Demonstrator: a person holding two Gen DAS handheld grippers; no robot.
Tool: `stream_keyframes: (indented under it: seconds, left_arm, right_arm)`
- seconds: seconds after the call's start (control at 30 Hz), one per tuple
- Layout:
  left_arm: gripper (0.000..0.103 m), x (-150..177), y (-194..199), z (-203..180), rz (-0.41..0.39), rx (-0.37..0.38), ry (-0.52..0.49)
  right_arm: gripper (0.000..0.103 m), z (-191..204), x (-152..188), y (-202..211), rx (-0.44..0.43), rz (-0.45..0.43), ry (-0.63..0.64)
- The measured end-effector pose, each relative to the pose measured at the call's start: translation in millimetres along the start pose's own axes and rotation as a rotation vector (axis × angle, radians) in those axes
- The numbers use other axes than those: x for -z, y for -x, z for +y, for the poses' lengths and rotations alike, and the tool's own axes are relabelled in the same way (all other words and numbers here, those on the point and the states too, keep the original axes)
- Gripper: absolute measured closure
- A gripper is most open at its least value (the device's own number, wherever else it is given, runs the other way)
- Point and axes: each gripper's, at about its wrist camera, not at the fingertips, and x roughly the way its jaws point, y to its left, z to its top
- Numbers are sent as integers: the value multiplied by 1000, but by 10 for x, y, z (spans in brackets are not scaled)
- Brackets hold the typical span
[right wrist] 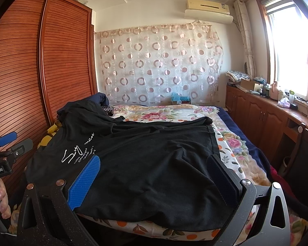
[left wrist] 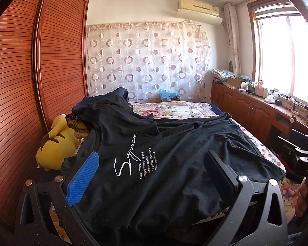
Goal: Fold small clothes
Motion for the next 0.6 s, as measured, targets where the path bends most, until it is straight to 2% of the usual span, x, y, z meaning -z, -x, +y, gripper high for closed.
stream_keyframes:
  seconds: [0.17,0.33,0.6]
  left_arm:
    - [1,13,13,-1,1,-2,0]
    - [1,132,-22,160,22,42,32]
    - [1,460,-131,656,88,-64,59]
  right_arm:
    - [0,-14,9,-20,-3,4,-2]
    - [0,7,34,-76,-44,20,-4]
    - [0,181,105,-288,-155,65,46]
